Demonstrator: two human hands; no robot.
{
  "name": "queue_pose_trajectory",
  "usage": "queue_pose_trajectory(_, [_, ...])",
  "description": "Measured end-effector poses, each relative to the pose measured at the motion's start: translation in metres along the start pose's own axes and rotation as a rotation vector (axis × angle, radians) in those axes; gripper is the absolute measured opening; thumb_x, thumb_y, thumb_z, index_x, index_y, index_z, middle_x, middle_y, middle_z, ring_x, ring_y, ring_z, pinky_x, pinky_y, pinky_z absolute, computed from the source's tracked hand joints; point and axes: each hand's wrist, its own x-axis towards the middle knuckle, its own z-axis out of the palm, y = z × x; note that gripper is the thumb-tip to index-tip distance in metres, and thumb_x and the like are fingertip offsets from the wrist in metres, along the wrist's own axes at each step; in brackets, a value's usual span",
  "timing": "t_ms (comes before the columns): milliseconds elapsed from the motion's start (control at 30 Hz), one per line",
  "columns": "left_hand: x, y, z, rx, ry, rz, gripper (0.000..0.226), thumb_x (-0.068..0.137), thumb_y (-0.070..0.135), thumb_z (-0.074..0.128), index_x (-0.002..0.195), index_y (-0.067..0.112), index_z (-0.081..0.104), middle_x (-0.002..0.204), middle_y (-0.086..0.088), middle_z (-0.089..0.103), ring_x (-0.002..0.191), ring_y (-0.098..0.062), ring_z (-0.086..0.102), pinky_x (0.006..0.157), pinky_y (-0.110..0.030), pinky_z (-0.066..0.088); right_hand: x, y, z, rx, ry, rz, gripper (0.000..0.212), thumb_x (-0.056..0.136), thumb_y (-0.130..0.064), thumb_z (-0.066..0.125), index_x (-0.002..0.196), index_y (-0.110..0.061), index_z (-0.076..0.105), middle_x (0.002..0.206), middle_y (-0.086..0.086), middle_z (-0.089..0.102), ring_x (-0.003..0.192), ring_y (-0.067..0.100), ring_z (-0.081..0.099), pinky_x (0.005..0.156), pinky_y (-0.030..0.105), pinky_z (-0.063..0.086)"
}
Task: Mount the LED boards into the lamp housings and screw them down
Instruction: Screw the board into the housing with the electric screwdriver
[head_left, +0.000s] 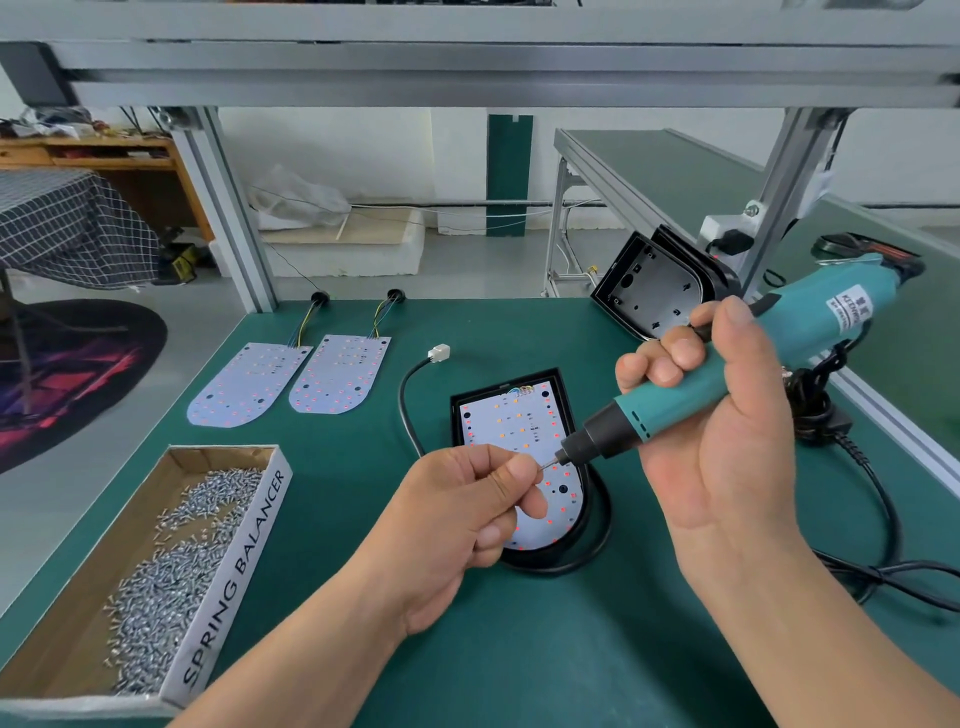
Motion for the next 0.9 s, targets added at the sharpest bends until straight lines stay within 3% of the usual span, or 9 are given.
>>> queue_pose_trajectory(67, [0.002,-0.002,0.002,0.104,0.073,0.044,0.030,0.106,0.023,0.066,0.077,0.015,0.074,0.052,0.004,0.047,0.051,-0.015,0.025,0.048,-0.021,0.025,0.000,0.001,0.000,-0.021,0.026,-0.008,0.019,0.106,-0.028,0.063,0.088,-0.021,0.061,0.073,-0.005,0.048,0.063,0.013,0.047,0.076,0.032,0.054])
queue_pose_trajectory(233, [0.003,-0.004,0.005,0.115,0.090,0.057,0.032,0.104,0.022,0.068,0.074,0.017,0.076,0.053,0.000,0.039,0.054,-0.019,0.022,0.049,-0.023,0.024,0.000,0.006,-0.001,-0.019,0.096,-0.029,0.020,0.105,-0.029,0.066,0.088,-0.019,0.061,0.074,-0.003,0.049,0.064,0.014,0.047,0.077,0.033,0.055])
queue_pose_trajectory(333, [0.003,-0.005,0.001,0.027,0.061,0.039,0.026,0.104,0.018,0.068,0.080,0.011,0.077,0.056,0.001,0.052,0.051,-0.014,0.026,0.048,-0.021,0.026,0.001,0.007,-0.001,-0.002,0.108,-0.029,0.021,0.105,-0.029,0.067,0.087,-0.019,0.062,0.075,-0.003,0.050,0.064,0.014,0.047,0.078,0.033,0.056])
queue_pose_trajectory(433, [0.003,-0.002,-0.001,-0.067,0.035,0.038,0.015,0.104,0.012,0.068,0.095,0.003,0.078,0.082,-0.009,0.073,0.049,-0.010,0.032,0.047,-0.019,0.029,0.002,0.006,-0.003,0.020,0.125,-0.019,0.020,0.104,-0.030,0.068,0.090,-0.019,0.061,0.075,-0.004,0.050,0.065,0.014,0.049,0.080,0.033,0.056])
queue_pose_trajectory(567, [0.003,-0.004,-0.003,-0.046,0.039,0.041,0.012,0.104,0.004,0.065,0.110,0.002,0.075,0.099,-0.017,0.079,0.047,-0.010,0.031,0.048,-0.020,0.029,0.002,0.005,-0.005,0.047,0.137,0.000,0.018,0.105,-0.032,0.067,0.099,-0.016,0.063,0.076,-0.003,0.051,0.065,0.014,0.049,0.082,0.033,0.056])
queue_pose_trajectory(700, [0.006,-0.008,-0.004,0.006,0.068,0.047,0.010,0.103,0.005,0.066,0.106,0.005,0.075,0.098,-0.016,0.080,0.048,-0.013,0.026,0.049,-0.023,0.024,0.002,0.006,-0.007,0.063,0.062,0.046,0.016,0.105,-0.024,0.062,0.115,-0.012,0.067,0.079,0.001,0.053,0.071,0.017,0.053,0.091,0.040,0.058])
queue_pose_trajectory(900, [0.007,-0.007,-0.005,-0.015,0.048,0.071,0.016,0.103,0.008,0.069,0.091,0.013,0.077,0.091,-0.012,0.078,0.049,-0.014,0.026,0.047,-0.022,0.025,0.005,0.002,-0.010,0.021,-0.018,0.039,0.014,0.105,-0.018,0.058,0.116,-0.017,0.066,0.094,0.006,0.067,0.091,0.023,0.071,0.100,0.045,0.059])
